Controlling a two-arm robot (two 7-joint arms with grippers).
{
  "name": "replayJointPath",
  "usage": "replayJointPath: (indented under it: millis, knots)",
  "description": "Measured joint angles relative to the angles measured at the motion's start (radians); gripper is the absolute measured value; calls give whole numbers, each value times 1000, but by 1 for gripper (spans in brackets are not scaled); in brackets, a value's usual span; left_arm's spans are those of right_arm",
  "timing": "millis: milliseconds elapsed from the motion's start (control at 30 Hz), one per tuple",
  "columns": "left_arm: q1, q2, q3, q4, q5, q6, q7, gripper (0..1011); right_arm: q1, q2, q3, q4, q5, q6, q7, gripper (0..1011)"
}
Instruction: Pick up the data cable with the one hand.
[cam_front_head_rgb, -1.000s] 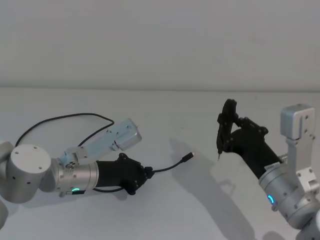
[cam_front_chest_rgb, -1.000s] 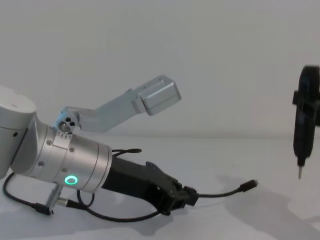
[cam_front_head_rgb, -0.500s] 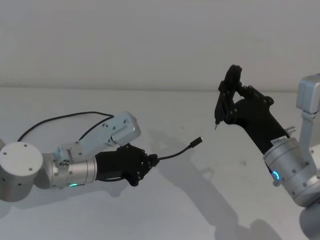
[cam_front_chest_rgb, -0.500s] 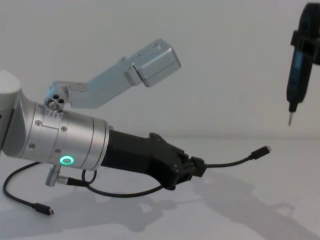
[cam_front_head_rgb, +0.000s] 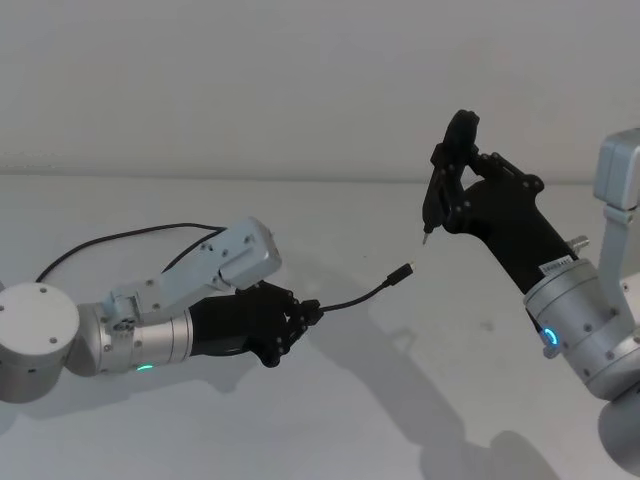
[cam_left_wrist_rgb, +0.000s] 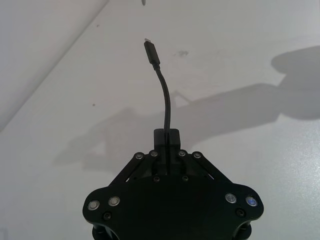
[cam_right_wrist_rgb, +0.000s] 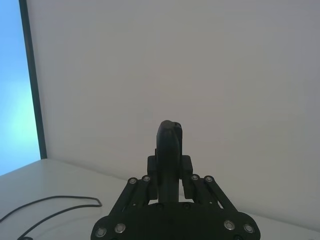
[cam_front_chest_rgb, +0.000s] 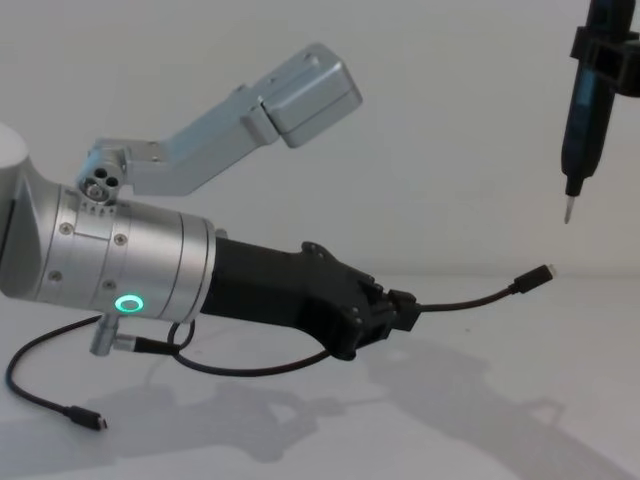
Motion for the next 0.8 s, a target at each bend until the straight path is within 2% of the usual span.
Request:
replayJointPath:
  millis: [800]
  knots:
    - [5, 6, -5, -18, 1, -11, 3, 39, 31, -26, -12, 58, -15, 18, 30, 274]
